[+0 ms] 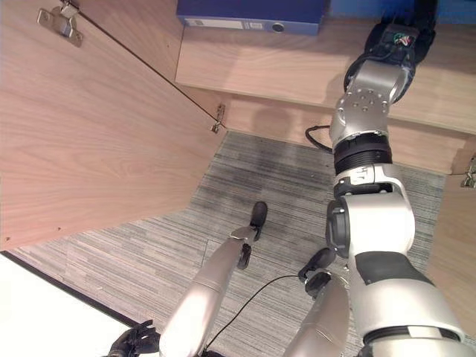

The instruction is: Put the empty folder in the office cabinet

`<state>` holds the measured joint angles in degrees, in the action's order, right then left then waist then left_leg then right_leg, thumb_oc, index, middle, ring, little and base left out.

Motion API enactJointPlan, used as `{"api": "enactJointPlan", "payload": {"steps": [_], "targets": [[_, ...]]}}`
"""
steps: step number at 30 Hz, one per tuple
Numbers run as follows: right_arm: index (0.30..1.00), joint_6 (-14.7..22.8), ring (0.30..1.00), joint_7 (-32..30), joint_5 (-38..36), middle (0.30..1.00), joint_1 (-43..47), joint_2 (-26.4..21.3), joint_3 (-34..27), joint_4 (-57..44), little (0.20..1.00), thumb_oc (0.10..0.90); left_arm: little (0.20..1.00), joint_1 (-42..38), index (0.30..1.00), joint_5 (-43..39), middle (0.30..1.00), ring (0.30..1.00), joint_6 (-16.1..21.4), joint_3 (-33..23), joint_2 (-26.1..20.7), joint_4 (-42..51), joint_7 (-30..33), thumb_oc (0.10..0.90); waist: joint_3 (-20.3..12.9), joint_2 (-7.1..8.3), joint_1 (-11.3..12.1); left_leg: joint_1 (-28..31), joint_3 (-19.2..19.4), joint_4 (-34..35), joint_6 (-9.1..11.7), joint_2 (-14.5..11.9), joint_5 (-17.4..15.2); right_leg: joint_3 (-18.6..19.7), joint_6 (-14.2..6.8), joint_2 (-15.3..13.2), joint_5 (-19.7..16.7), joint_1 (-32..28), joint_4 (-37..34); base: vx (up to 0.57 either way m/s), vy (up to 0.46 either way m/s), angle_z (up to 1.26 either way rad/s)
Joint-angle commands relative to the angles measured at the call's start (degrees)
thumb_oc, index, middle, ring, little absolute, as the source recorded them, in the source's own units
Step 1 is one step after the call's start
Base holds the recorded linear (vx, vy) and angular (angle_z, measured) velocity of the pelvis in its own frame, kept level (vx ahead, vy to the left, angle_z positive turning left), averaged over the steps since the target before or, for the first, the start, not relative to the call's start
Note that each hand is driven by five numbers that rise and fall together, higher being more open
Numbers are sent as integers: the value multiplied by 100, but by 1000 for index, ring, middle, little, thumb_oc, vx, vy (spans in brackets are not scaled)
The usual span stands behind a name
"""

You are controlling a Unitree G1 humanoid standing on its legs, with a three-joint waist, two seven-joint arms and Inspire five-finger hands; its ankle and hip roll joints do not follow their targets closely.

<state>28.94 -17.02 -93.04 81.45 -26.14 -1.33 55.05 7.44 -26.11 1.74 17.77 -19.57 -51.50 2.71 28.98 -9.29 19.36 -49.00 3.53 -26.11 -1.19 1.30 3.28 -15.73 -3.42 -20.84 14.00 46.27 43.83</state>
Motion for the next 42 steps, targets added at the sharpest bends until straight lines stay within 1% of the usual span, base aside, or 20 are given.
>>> {"api": "enactJointPlan", "payload": {"steps": [1, 9, 11, 15, 17, 19, 20, 21, 22, 23, 24, 25, 26, 28, 29, 32, 35, 37, 38, 42], "targets": [[900, -117, 900, 588, 236, 900, 54, -516, 477, -262, 900, 800, 900, 364, 900, 108, 900, 900, -119, 249, -598, -662, 3, 800, -952, 145, 88, 132, -175, 2, 24, 196, -890, -614, -152, 67, -277, -294, -566, -7, 4, 9], [900, -298, 900, 565, 237, 900, -2, -622, 429, 154, 900, 800, 900, 409, 900, 51, 900, 900, -106, 261, -554, -713, -38, 800, -1010, 150, 54, 189, -188, 162, 42, 200, -820, -632, -171, 70, -345, -305, -667, -4, 8, 4], [900, -356, 900, 332, 378, 900, -50, -695, 366, 455, 900, 800, 900, 374, 900, 5, 900, 900, -112, 287, -497, -726, -3, 800, -1017, 157, 5, 238, -167, 261, 50, 179, -783, -629, -171, 71, -391, -340, -747, 0, 0, 0], [900, -405, 900, 271, 431, 900, -173, -720, 247, 459, 900, 800, 900, 407, 900, -50, 900, 900, -94, 328, -475, -584, -6, 800, -1021, 140, -32, 326, -184, 429, 69, 177, -714, -642, -180, 96, -428, -430, -870, -6, 5, -2], [900, -553, 900, 350, 476, 900, -267, -754, 318, 465, 900, 800, 900, 432, 900, -91, 900, 900, -77, 295, -490, -498, -25, 800, -1022, 133, -32, 408, -192, 558, 88, 166, -647, -653, -199, 109, -478, -501, -972, 0, 0, 0], [900, -899, 900, 563, 723, 900, -378, -864, 597, 455, 900, 800, 900, 532, 900, -114, 900, 900, -55, 241, -512, -424, -95, 800, -1019, 139, -31, 510, -193, 696, 99, 149, -584, -673, -204, 134, -522, -599, -1074, 0, 0, 0], [900, -1297, 900, 780, 964, 900, -484, -991, 945, 608, 900, 800, 900, 582, 900, -99, 900, 900, -55, 167, -562, -417, -197, 800, -1007, 154, -35, 585, -211, 786, 106, 133, -538, -682, -212, 152, -560, -645, -1122, 0, 0, 0], [900, -1329, 900, 808, 964, 900, -467, -1004, 959, 641, 900, 800, 900, 592, 900, -96, 900, 900, -55, 168, -553, -413, -208, 800, -1008, 140, -40, 599, -211, 801, 107, 132, -529, -682, -213, 154, -566, -655, -1130, 0, 0, 0], [900, -1774, 900, 1000, 1331, 900, -519, -1121, 1353, 813, 900, 800, 900, 665, 900, -109, 900, 900, -68, 136, -581, -405, -335, 800, -996, 164, -57, 667, -208, 871, 126, 116, -487, -686, -206, 172, -594, -714, -1199, -14, -12, -4], [900, -1794, 900, 1017, 1336, 900, -506, -1127, 1366, 834, 900, 800, 900, 675, 900, -110, 900, 900, -69, 137, -573, -400, -342, 800, -995, 152, -63, 679, -207, 882, 127, 115, -482, -687, -205, 175, -597, -723, -1207, -23, -27, -6], [900, -2149, 900, 1225, 1691, 900, -552, -1196, 1731, 967, 900, 800, 900, 741, 900, -121, 900, 900, -93, 141, -618, -364, -484, 800, -983, 189, -72, 743, -213, 960, 146, 94, -436, -708, -196, 194, -623, -783, -1265, -15, -20, -5], [900, -2321, 900, 1339, 1883, 900, -527, -1234, 1907, 1044, 900, 800, 900, 792, 900, -119, 900, 900, -102, 141, -635, -333, -547, 800, -974, 184, -81, 783, -213, 1013, 156, 86, -399, -722, -194, 209, -639, -811, -1304, -14, -20, -4], [900, -2323, 900, 1345, 1881, 900, -519, -1235, 1913, 1052, 900, 800, 900, 793, 900, -119, 900, 900, -103, 140, -632, -331, -547, 800, -970, 179, -84, 789, -215, 1018, 156, 85, -397, -724, -194, 211, -642, -818, -1308, 0, 0, 0], [900, -2536, 900, 1536, 2210, 900, -550, -1251, 2163, 1115, 900, 800, 900, 739, 900, 28, 900, 900, -135, 59, -653, -580, -621, 800, -960, 227, -89, 833, -234, 1069, 183, 61, -356, -725, -188, 236, -656, -849, -1368, -15, -26, -5], [900, -2735, 900, 1743, 2493, 900, -512, -1247, 2441, 1147, 900, 800, 900, 614, 900, 123, 900, 900, -113, -14, -633, -837, -673, 800, -939, 269, -93, 884, -231, 1147, 204, 31, -307, -726, -179, 265, -692, -873, -1437, -21, -36, -8], [900, -3056, 900, 2134, 3173, 900, -537, -1187, 3060, 955, 900, 800, 900, 534, 900, 207, 900, 900, -74, -128, -616, -972, -781, 800, -897, 324, -93, 943, -235, 1246, 231, -20, -223, -765, -170, 297, -745, -909, -1513, -11, -36, -9], [900, -3105, 900, 2240, 3276, 900, -585, -1172, 3194, 850, 900, 800, 900, 545, 900, 228, 900, 900, -66, -149, -602, -984, -814, 800, -884, 322, -101, 979, -247, 1288, 235, -28, -200, -786, -169, 305, -760, -939, -1537, -2, -23, -6], [900, -3211, 900, 2499, 3596, 900, -710, -1163, 3522, 560, 900, 800, 900, 572, 900, 325, 900, 900, -46, -220, -595, -1039, -878, 800, -871, 337, -107, 1053, -269, 1370, 249, -58, -146, -823, -175, 308, -786, -999, -1595, 2, -12, -2], [900, -3211, 900, 2499, 3596, 900, -710, -1163, 3522, 559, 900, 800, 900, 572, 900, 325, 900, 900, -46, -220, -594, -1040, -878, 800, -870, 336, -108, 1055, -270, 1372, 249, -58, -145, -825, -175, 309, -786, -1002, -1597, 0, 0, 0], [900, -3259, 900, 2671, 4191, 900, -642, -1322, 3913, 723, 900, 800, 900, 485, 900, 394, 900, 900, -11, -343, -545, -1269, -898, 800, -862, 383, -107, 1128, -291, 1480, 274, -78, -74, -860, -186, 317, -834, -1053, -1677, 0, 0, 0]]}}
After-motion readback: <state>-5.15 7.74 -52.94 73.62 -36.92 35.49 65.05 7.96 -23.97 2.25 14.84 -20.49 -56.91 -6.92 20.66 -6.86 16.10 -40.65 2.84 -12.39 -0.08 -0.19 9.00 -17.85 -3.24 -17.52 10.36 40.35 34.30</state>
